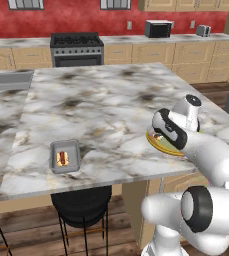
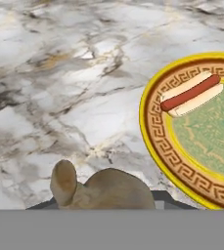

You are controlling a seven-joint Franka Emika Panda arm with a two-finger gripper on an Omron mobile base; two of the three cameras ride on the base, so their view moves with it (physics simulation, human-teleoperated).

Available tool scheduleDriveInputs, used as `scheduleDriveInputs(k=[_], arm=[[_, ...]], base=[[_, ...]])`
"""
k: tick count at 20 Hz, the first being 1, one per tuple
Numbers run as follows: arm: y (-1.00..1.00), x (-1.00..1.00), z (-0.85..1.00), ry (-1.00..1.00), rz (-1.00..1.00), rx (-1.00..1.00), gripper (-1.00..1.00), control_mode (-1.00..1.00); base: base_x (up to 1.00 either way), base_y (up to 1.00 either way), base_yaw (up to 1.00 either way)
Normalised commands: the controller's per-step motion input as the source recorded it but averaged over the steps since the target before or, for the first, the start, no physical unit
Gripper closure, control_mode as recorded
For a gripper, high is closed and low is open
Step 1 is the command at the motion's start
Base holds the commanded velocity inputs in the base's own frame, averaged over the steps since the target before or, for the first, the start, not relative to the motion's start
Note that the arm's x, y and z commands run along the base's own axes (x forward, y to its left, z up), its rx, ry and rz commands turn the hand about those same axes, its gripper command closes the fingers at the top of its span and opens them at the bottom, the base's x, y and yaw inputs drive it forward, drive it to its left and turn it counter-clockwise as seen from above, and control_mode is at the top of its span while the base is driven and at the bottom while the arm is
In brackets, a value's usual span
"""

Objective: Place one cooked food and one vegetable from the large plate to each tupperware container.

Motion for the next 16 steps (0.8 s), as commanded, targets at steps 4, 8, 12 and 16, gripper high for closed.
scheduleDriveInputs(k=[4,8,12,16], arm=[[0.88,0.0,0.05,0.08,0.04,0.02,1.0,-1.0],[0.95,0.01,0.0,0.0,0.0,0.0,1.0,-1.0],[1.0,0.09,0.0,0.08,0.0,0.0,1.0,-1.0],[1.0,0.15,0.0,0.14,0.0,0.0,1.0,-1.0]], base=[[0.0,0.0,0.0],[0.0,0.0,0.0],[0.0,0.0,0.0],[0.0,0.0,0.0]])
